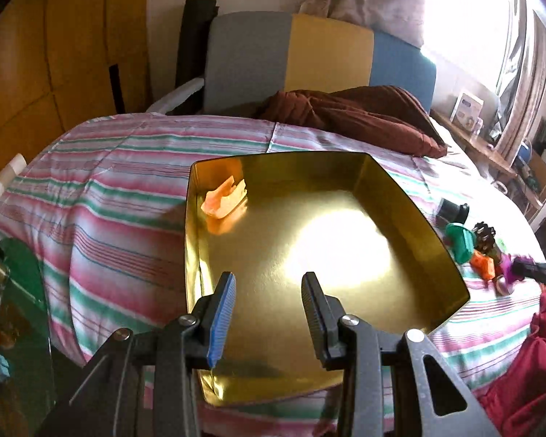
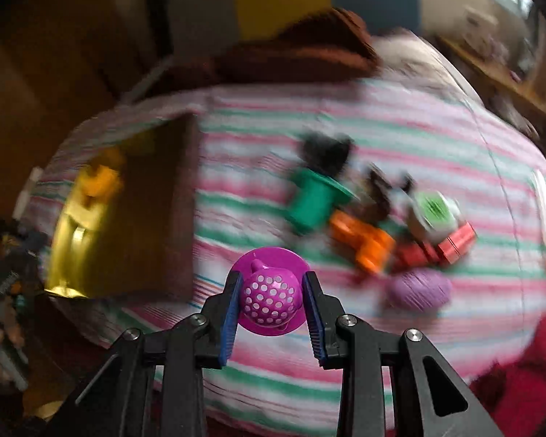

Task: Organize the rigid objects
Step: 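Drop the orange chute in the tray with the left tool while the right grasps the magenta cup, then lower the magenta cup into the gold tray and open the right tool, then grasp the dark grey cylinder with the left tool, then place the grey cylinder in the tray with the left tool while the right grasps the green stand, then carry the green spool stand into the gold tray and open the right tool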

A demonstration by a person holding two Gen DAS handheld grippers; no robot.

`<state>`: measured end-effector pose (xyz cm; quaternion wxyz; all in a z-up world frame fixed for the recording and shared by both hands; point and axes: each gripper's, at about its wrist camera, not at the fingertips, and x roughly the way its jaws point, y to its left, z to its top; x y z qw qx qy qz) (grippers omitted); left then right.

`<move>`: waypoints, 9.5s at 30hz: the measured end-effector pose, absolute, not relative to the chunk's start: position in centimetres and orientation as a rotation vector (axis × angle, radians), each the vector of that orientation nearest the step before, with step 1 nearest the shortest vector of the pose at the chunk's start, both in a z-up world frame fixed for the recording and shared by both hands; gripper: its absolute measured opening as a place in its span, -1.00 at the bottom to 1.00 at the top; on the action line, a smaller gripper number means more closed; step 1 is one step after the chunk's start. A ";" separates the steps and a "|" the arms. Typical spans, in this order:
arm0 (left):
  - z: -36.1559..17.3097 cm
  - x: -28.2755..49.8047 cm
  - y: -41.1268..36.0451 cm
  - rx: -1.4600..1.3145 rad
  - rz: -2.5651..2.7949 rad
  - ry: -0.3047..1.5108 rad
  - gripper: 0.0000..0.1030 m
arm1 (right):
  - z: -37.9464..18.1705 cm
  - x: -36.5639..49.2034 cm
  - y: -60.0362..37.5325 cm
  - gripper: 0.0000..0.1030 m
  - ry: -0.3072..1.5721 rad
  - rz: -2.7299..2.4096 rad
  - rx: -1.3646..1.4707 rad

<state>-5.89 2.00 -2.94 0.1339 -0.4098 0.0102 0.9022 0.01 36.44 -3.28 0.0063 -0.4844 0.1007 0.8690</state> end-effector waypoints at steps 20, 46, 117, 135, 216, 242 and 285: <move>-3.9 -4.8 -4.2 -1.271 2.717 -0.106 -0.28 | -6.1 -14.0 13.7 -0.35 0.119 2.998 -1.823; -3.7 -4.5 -5.1 -1.253 2.747 -0.124 -0.28 | -6.0 -15.8 13.3 0.38 0.191 3.001 -1.667; -4.3 -13.6 34.5 -1.241 1.981 0.388 0.38 | -4.9 1.5 54.0 0.67 0.803 2.372 -0.949; -8.7 -17.9 40.2 -1.255 1.923 0.429 0.31 | -5.1 1.8 55.0 0.67 0.882 2.356 -0.929; -7.6 -13.9 3.7 -1.403 2.569 0.170 0.51 | -12.5 -7.4 35.4 -0.41 0.003 2.697 -1.701; -0.7 -3.2 -1.2 -1.131 2.780 0.003 0.51 | -12.6 -7.1 34.9 -0.42 -0.040 2.695 -1.625; -3.7 -3.9 -9.1 -1.257 2.823 -0.241 0.40 | -11.1 -10.8 6.8 -0.31 -0.076 3.058 -1.968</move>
